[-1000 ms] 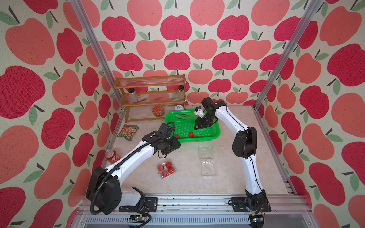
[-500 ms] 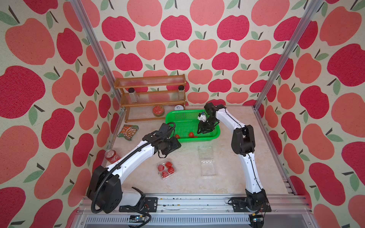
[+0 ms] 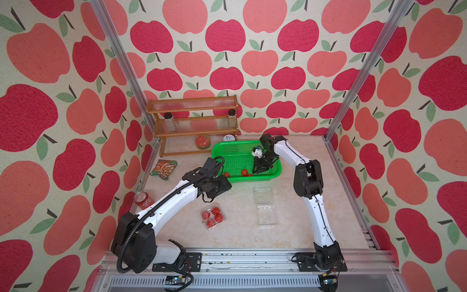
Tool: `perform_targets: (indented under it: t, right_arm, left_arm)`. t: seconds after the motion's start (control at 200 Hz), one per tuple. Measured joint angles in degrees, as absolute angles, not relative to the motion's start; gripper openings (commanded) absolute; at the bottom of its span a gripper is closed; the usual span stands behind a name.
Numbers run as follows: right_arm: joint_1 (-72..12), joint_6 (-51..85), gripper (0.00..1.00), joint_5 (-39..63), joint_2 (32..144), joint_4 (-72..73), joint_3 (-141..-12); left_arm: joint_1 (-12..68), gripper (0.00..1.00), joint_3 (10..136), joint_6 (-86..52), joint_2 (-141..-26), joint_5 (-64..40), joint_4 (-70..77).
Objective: Pack strawberries into containers
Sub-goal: Pick up the strawberry from the basket.
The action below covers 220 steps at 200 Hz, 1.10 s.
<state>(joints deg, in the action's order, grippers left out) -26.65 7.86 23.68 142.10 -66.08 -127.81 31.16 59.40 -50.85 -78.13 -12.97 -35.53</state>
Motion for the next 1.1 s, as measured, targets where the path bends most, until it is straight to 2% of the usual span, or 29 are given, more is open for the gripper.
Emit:
perform_targets:
  t: [0.115, 0.165, 0.64, 1.1]
  right_arm:
    - [-26.7, 7.9, 0.11, 24.3, 142.1, -66.1, -127.8]
    - [-26.7, 8.3, 0.0, 24.6, 142.1, -66.1, -127.8]
    - [-26.3, 9.5, 0.0, 26.5, 140.2, -65.0, -127.8]
    - [-25.5, 11.2, 0.0, 27.1, 121.1, -62.5, -124.8]
  left_arm:
    - [31.2, 0.61, 59.4, -50.9, -78.2, -13.0, -35.5]
    - [31.2, 0.61, 59.4, -50.9, -78.2, -13.0, -35.5]
    - [31.0, 0.61, 59.4, -50.9, -78.2, -13.0, -35.5]
    - [30.9, 0.61, 59.4, -50.9, -78.2, -13.0, -35.5]
